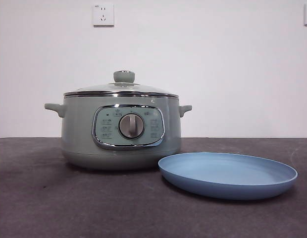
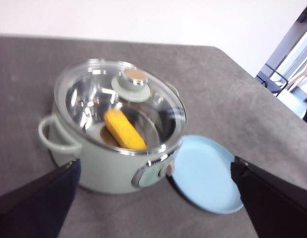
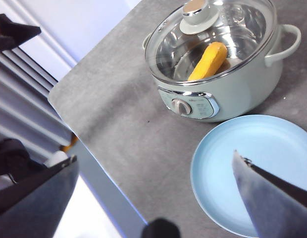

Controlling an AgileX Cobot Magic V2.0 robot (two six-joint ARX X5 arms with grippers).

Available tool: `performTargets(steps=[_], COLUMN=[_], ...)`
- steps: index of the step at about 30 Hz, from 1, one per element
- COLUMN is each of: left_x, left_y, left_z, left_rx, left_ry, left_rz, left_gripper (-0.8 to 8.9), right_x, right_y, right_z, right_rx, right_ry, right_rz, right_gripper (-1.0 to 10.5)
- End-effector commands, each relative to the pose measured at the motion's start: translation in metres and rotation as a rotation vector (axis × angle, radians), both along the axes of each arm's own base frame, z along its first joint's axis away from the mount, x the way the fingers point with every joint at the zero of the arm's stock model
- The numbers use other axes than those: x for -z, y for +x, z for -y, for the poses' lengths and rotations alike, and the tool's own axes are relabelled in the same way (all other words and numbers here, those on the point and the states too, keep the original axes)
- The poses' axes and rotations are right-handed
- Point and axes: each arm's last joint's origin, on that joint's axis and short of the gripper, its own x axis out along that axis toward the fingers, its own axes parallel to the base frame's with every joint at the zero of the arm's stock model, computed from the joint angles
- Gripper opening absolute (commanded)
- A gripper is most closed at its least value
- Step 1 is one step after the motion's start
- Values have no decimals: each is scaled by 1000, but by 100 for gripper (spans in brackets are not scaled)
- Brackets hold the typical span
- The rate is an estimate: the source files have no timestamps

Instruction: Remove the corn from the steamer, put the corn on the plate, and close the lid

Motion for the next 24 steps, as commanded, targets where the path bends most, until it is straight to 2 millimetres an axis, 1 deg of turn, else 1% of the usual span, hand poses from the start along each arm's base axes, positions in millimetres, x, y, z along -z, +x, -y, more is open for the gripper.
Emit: performTargets(steps=[1, 4, 7, 10, 14, 18, 20, 24], left_x=[-5, -9, -16, -22, -27, -25, -20, -7], left_y=[9, 24, 45, 67, 103, 139, 157, 188], left_z=[2, 7, 14, 26, 48, 73, 86, 105], left_rx=[23, 54, 83, 87, 103, 110, 105, 89], left_ry=[6, 7, 14, 37, 70, 136, 171, 227], left_rz=[39, 60, 82, 103, 124, 164, 176, 187], left_gripper=[525, 525, 525, 525, 525, 525, 525, 524], right_x=[-1, -1, -1, -1, 0, 0, 0, 0], right_y=[0, 0, 0, 0, 2, 3, 3, 3], right_z=[0, 0, 0, 0, 0, 0, 0, 0], right_rx=[-2, -2, -2, -1, -1, 1, 1, 1], right_ry=[1, 1, 1, 1, 0, -3, -3, -3], right_rz=[6, 7, 7, 7, 3, -1, -2, -2], right_gripper=[541, 541, 541, 541, 541, 541, 540, 540])
